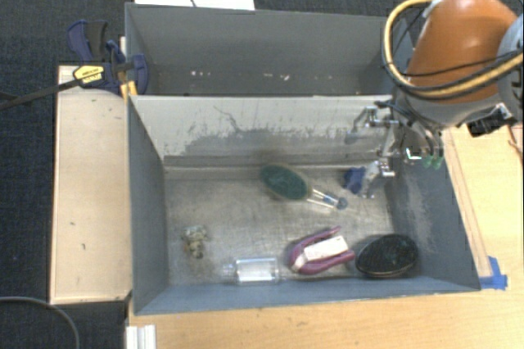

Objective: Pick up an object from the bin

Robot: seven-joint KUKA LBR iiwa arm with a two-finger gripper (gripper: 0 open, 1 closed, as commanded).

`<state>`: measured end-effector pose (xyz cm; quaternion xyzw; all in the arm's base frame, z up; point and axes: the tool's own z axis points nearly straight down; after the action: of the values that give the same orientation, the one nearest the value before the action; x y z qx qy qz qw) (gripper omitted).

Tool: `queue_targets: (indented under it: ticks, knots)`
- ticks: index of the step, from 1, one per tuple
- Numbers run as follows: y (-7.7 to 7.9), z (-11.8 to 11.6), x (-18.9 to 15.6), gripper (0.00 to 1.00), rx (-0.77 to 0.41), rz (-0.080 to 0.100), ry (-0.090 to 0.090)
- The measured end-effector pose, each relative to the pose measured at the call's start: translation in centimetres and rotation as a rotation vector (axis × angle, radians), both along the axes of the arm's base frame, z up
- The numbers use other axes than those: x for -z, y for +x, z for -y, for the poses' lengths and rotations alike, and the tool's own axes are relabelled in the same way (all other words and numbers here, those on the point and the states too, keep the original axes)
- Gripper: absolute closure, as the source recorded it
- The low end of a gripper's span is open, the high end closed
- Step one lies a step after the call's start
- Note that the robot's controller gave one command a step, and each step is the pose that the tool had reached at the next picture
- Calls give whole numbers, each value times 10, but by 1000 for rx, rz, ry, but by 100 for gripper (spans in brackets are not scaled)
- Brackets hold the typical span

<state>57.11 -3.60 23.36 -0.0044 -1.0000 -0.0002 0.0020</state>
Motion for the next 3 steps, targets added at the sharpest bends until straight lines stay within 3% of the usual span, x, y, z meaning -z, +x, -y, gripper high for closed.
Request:
queue_targets:
  ticks: [1, 2, 3]
  knots:
    - [-8, 44, 108, 0, -17, -1, 0]
    - [17, 14, 161, 0, -104, 6, 1]
    - [18, 15, 157, 100, -103, 13, -1]
